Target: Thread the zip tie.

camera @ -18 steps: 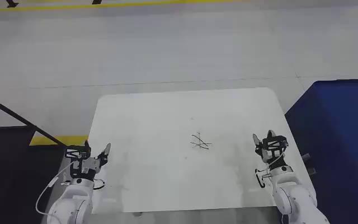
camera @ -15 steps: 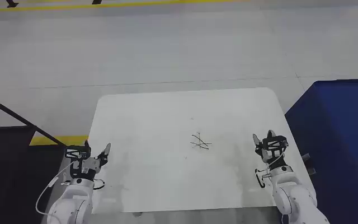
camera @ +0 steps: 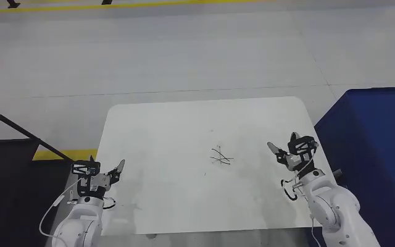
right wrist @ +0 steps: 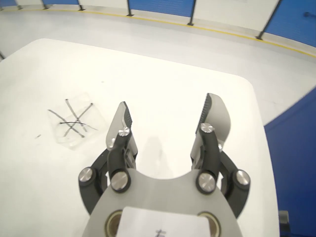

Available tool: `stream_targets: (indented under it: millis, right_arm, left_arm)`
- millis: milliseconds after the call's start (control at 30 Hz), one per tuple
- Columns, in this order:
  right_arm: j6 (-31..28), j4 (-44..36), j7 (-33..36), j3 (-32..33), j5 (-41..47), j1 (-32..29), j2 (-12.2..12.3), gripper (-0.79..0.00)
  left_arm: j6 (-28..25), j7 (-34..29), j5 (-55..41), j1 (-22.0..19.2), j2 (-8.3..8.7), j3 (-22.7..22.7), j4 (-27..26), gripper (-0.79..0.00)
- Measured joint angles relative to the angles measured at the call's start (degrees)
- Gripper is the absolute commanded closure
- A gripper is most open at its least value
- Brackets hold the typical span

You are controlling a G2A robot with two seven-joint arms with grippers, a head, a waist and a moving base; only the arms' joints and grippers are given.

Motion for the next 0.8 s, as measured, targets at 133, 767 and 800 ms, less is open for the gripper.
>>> stream_targets:
  millis: [133, 767, 800]
  right_arm:
    - [-9.21, 1.1, 12.15, -0.12, 7.89, 6.85, 0.63, -0.785]
    - [-21.33, 3.84, 28.82, -11.83, 13.02, 19.8, 0.77, -0.785]
    - [-18.28, 5.07, 31.22, -14.9, 10.29, 22.54, 0.43, -0.785]
  left_arm:
    - [0.0, 0.0, 0.0, 0.0, 0.0, 0.0, 0.0, -0.785]
    - [0.0, 0.0, 0.0, 0.0, 0.0, 0.0, 0.0, -0.785]
    - [0.0, 0.0, 0.0, 0.0, 0.0, 0.0, 0.0, -0.785]
